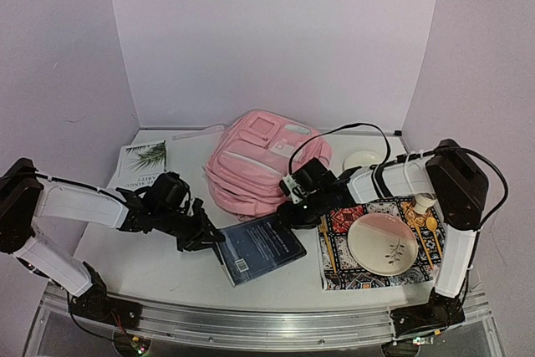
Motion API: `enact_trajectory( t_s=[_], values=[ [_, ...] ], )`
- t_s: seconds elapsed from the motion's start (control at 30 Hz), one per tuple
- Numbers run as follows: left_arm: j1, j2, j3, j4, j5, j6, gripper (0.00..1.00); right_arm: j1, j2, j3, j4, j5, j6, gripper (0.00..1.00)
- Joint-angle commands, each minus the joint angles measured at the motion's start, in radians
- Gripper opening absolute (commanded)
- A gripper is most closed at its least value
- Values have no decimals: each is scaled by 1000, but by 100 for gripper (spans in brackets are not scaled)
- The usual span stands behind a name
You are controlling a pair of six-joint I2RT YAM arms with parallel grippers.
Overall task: Pack the student bag
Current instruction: Grab the book at the center of the board.
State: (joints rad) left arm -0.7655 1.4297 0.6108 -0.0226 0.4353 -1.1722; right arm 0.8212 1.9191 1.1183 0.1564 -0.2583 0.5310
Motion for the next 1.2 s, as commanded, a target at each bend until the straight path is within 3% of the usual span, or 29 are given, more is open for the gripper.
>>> enact_trajectory(
  t_s=[0.0,0.2,0.53,0.9,1.17],
  values=[
    [2,-17,35,69,18,2,12,14,-123,-33,11,89,-51,61],
    [2,-7,52,41,14,-58,0,75,-255,-94,23,186,-219,70],
    [2,0,126,-35,5,-92,0,293,-402,-203,36,324,-531,77],
    [2,46,190,-44,30,-98,0,551,-288,-222,62,652,-766,80],
    [2,58,208,-48,41,-116,0,625,-143,-210,210,859,-856,80]
  ],
)
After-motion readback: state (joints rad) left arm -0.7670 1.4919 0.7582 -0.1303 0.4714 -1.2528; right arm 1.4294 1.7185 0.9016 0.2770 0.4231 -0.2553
